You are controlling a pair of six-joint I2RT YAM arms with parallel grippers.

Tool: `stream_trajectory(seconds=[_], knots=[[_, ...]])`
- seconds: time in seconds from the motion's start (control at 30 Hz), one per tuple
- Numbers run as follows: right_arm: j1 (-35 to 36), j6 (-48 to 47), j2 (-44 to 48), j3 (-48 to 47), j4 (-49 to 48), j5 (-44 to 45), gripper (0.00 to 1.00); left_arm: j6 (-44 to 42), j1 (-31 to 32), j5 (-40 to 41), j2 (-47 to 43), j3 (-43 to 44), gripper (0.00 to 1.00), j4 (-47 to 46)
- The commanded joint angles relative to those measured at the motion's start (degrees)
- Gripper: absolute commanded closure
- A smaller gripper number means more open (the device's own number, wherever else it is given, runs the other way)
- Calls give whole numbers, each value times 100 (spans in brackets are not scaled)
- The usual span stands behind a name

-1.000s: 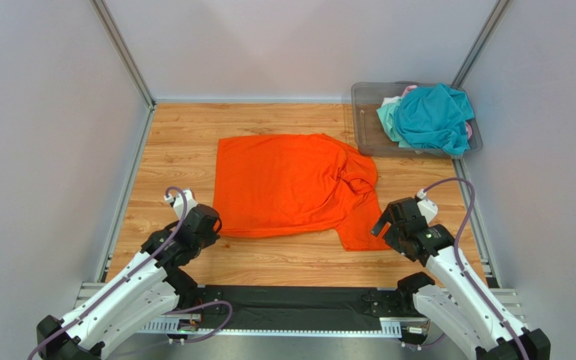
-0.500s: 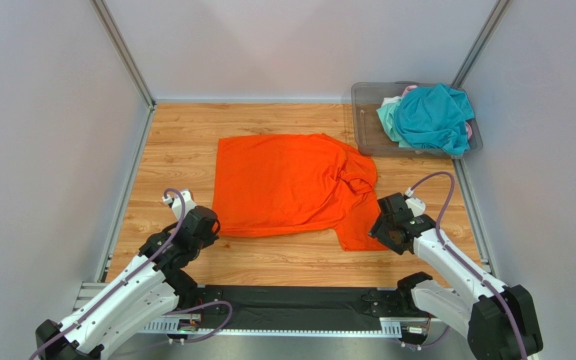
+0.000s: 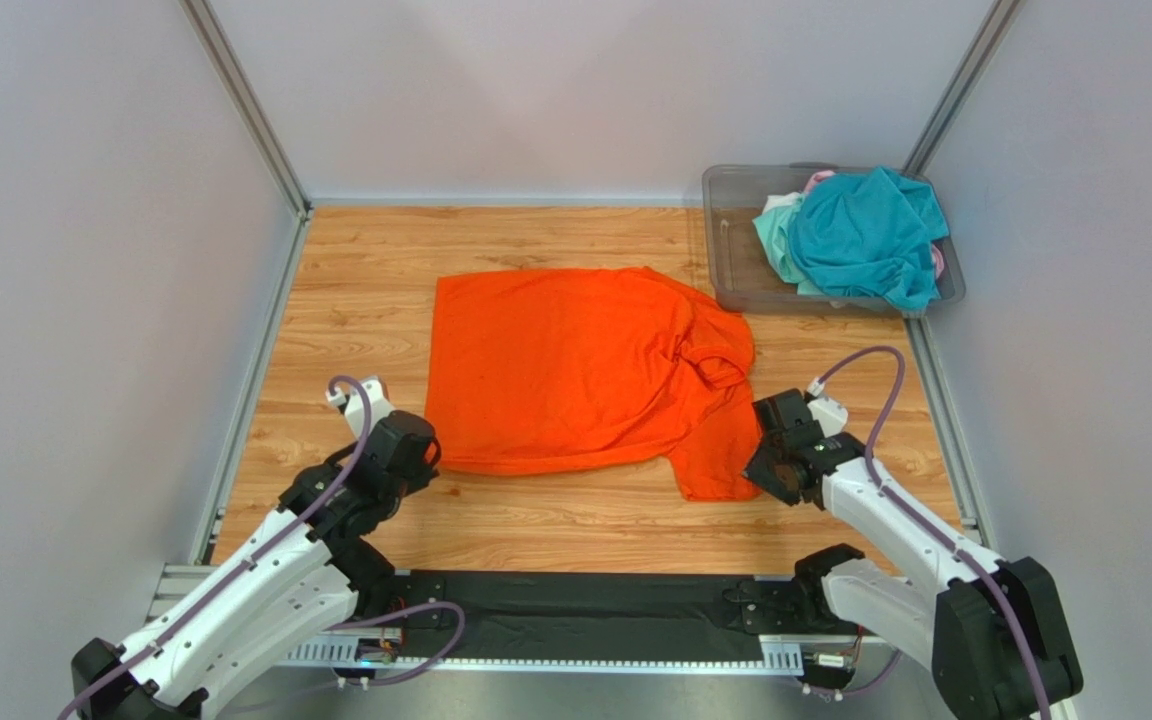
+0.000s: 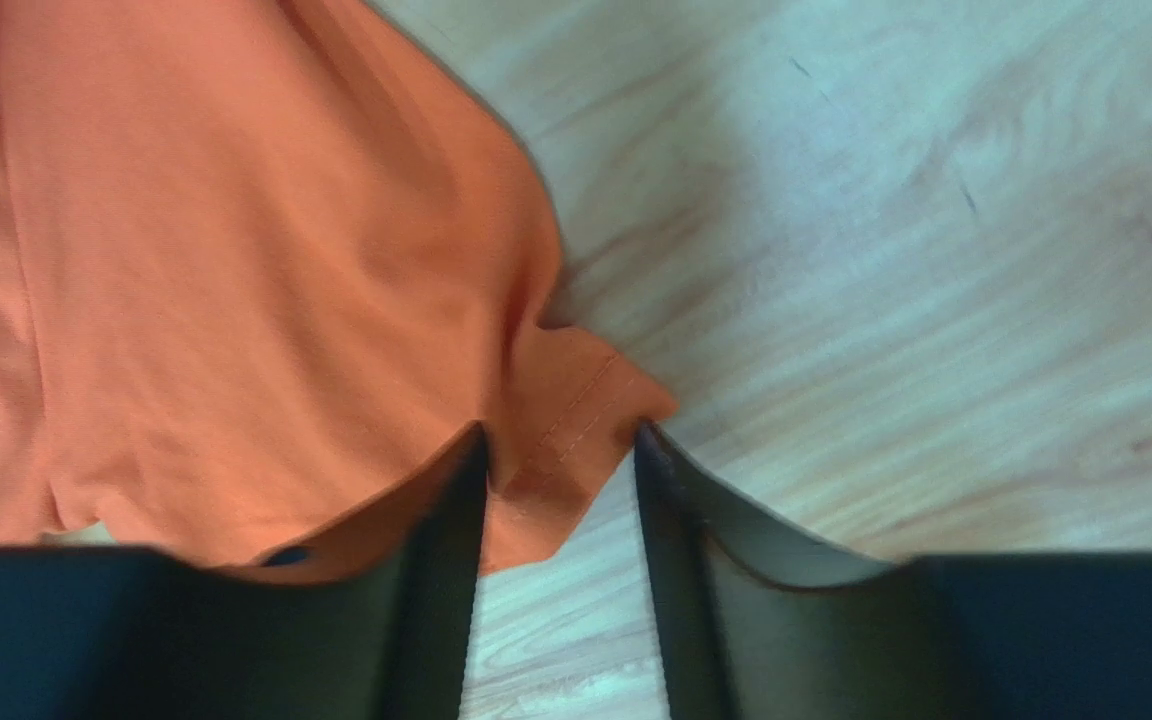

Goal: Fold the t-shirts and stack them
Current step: Flatten the tshirt out

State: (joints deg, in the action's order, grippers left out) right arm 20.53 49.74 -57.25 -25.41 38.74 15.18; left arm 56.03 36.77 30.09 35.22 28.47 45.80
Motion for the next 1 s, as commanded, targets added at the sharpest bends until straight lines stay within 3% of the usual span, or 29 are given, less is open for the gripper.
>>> stream_trajectory(seconds=[0.0, 0.17, 0.33, 0.57, 0.73, 0.83, 0.97], knots=[[-6, 28, -216, 282, -665, -103, 67, -136, 32, 32, 63, 27, 100, -159], [-6, -367, -59, 168, -939, -164, 100, -215, 32, 164, 169, 316, 100, -124], [-6, -684, 810, -244, -676, -42, 100, -268, 32, 287, 125, 738, 100, -54], [3, -983, 2787, -1422, -429, -199, 100, -592, 32, 261, -234, 1924, 100, -71], [3, -1167, 3001, -2695, -332, -261, 100, -971, 23, 261, -525, 3216, 100, -133], [3, -1343, 2809, -4045, -174, -340, 100, -1269, 23, 130, -779, 3849, 100, -377], [3, -1502, 2562, -5382, 19, -489, 100, -1674, 23, -476, -938, 4517, 100, -765]])
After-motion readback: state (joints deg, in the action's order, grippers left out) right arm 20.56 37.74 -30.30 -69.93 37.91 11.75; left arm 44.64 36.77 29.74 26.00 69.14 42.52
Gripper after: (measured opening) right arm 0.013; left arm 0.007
